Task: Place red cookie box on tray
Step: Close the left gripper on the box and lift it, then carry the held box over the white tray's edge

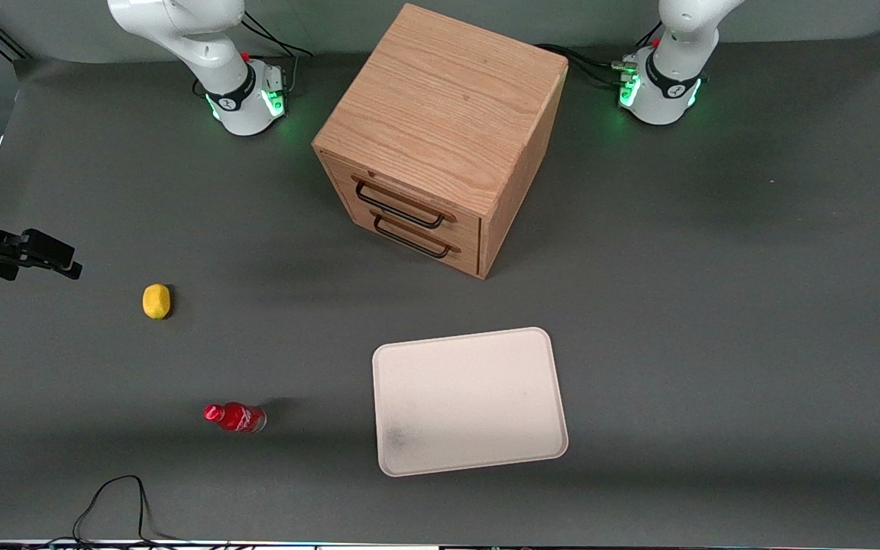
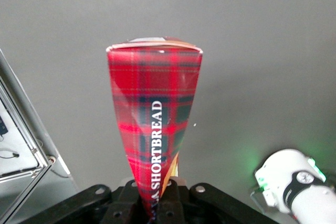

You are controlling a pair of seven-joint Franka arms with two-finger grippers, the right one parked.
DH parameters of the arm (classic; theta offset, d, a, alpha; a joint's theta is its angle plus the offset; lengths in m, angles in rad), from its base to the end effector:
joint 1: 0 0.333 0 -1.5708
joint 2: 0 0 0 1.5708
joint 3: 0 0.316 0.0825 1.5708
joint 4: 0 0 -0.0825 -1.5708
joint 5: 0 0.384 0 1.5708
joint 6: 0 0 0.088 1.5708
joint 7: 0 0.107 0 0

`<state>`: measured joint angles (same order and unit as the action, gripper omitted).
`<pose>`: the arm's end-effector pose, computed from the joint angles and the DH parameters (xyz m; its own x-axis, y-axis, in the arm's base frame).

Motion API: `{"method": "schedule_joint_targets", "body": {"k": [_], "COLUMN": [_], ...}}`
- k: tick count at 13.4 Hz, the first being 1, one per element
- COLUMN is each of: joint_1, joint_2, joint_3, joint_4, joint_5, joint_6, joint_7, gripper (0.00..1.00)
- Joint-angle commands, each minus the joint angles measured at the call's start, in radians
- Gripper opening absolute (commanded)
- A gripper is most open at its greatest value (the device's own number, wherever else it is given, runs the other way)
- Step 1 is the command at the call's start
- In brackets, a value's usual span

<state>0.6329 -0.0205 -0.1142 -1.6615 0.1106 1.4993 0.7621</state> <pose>0.4604 0.2765 0.5883 0.9545 -0.2382 -0.1796 -0.2393 -0.9708 0.0160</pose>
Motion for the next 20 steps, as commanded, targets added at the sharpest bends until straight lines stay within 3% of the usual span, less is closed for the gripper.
{"method": "schedule_joint_targets", "body": {"k": [1,4,6,11,14,16,20], "joint_1": [-0.079,-0.256,-0.373,-0.643,-0.752,-0.821,-0.857], "joint_2": [0.056,0.102,0.169,0.463,0.638,0.704,0.807], "joint_3": [0.005,0.004,0.004,0.004,0.002,-0.002,-0.054], "joint_4": [0.086,0.123,0.196,0.504,0.672,0.678,0.683], "joint_5": [-0.022,-0.032,-0.080,-0.133,-0.140,-0.141,-0.146], "joint_6": [-0.050,-0.050,-0.059,-0.047,0.050,0.184,0.335], "joint_7": [-0.125,-0.411,-0.629,-1.085,-1.219,-1.279,-1.310], "gripper": [0.00,0.00,0.00,0.00,0.00,0.00,0.00]}}
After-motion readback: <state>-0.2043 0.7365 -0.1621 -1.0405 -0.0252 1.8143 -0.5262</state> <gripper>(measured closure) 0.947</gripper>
